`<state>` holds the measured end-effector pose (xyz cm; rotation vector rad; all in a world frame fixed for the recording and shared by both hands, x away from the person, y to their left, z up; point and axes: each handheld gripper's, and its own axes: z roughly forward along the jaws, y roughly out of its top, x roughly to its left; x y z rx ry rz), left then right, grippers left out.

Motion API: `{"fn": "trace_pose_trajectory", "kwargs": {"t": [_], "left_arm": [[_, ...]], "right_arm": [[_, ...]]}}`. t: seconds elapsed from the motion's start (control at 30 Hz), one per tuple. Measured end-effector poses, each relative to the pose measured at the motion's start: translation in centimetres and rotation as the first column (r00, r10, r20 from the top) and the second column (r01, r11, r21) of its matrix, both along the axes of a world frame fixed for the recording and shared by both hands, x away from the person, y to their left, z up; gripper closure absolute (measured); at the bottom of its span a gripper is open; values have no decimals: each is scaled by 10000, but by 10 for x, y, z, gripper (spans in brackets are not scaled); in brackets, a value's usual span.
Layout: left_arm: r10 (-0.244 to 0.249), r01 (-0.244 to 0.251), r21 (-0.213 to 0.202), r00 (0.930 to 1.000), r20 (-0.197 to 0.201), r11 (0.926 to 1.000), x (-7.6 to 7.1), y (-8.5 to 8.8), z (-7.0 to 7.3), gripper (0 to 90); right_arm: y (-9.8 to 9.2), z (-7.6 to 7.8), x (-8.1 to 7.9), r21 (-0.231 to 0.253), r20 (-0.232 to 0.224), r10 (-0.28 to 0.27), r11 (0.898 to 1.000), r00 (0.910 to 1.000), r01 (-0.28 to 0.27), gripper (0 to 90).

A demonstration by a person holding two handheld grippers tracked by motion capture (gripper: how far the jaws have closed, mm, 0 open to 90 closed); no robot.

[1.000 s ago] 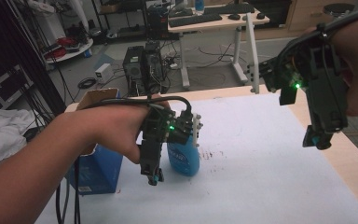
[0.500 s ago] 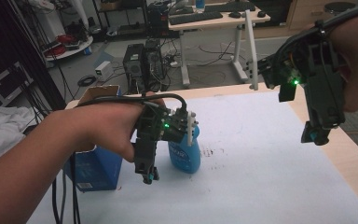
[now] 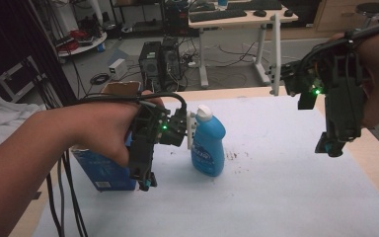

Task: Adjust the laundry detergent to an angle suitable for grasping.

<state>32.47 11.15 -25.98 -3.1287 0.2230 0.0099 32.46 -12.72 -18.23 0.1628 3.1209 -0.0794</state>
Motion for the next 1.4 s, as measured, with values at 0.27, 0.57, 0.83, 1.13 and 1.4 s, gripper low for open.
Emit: {"fn": "trace_pose_trajectory", "kwargs": {"t": [0.27,0.57,0.83,1.13,1.4], "left_arm": [[-35,33,-270,10000,-82,9996,-6,12,2,17],[-84,84,-305,10000,7,9995,-10,17,3,17],[-59,60,-354,10000,18,9994,-12,19,4,17],[-81,80,-283,10000,-34,9996,-13,17,2,17],[-39,39,-270,10000,7,9996,-13,17,4,17]], "right_arm": [[0,-16,8,1665,370,-1095,9808,9933,1020,23],[-4,-37,19,3886,255,-2332,8983,9721,2053,23],[-7,-65,27,5209,28,-3633,7958,9317,3088,23],[-1,-90,29,6053,-133,-4470,7084,8944,3630,23],[13,-107,36,6621,-331,-4640,6533,8852,3671,23]]}}
